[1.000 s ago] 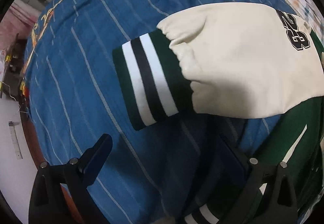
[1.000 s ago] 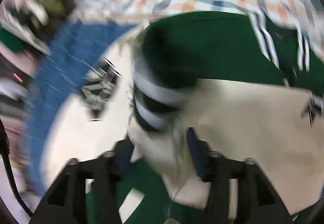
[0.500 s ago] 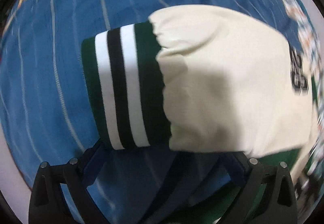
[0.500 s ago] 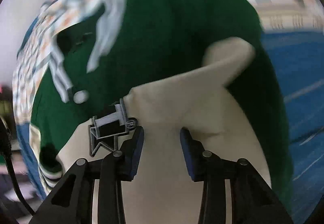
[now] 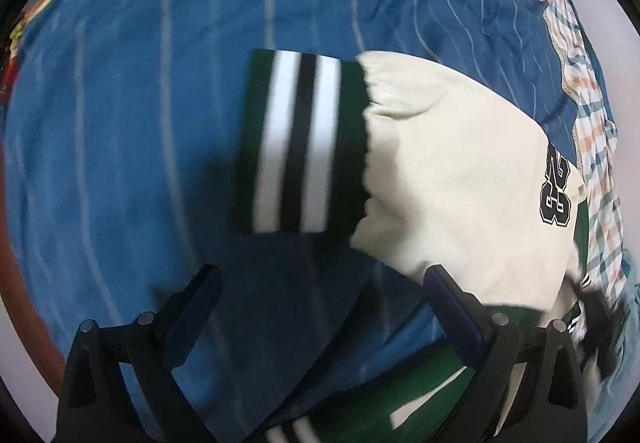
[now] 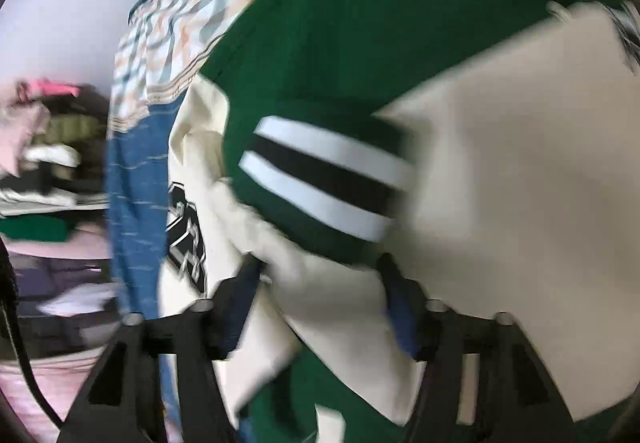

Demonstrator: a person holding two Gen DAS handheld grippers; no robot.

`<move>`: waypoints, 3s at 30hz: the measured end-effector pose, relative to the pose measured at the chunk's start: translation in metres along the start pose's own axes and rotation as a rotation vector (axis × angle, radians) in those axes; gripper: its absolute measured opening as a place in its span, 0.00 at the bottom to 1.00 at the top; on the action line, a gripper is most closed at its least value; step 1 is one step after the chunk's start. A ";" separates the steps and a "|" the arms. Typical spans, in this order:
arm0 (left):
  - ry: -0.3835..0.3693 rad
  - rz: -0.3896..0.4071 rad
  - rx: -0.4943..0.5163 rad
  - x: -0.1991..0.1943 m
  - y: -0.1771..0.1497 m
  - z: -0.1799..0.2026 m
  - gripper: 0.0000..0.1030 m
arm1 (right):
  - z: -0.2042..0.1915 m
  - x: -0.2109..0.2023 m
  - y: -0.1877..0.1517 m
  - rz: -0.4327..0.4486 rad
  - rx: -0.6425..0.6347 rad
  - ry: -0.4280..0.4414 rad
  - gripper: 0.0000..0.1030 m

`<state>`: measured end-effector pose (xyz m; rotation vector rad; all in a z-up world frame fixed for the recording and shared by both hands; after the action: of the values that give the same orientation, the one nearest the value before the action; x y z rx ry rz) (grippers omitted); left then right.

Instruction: Fold large clothes

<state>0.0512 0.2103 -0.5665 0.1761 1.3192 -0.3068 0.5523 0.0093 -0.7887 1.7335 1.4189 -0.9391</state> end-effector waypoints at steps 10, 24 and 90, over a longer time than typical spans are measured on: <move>-0.247 -0.050 -0.209 0.021 0.028 0.036 0.99 | -0.104 -0.009 -0.031 0.003 -0.469 -0.053 0.58; -0.102 0.335 0.125 -0.046 0.162 0.113 0.16 | -0.117 -0.020 -0.049 0.058 -0.661 -0.323 0.40; -0.040 0.234 1.300 -0.002 -0.228 0.426 0.95 | 0.312 -0.335 -0.026 0.148 0.294 -0.110 0.38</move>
<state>0.3707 -0.1328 -0.4502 1.3880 0.8671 -0.9248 0.4483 -0.4166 -0.6544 1.9367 1.1076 -1.1878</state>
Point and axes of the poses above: each gripper's, at about its wrist camera, not at the fingertips, and x roughly the way its jaws point, z to its right, y to its top, the point moved 4 cm from there along x, roughly the way its jaws point, and after that the axes turned 5 degrees about -x, right-handed, at the moved point
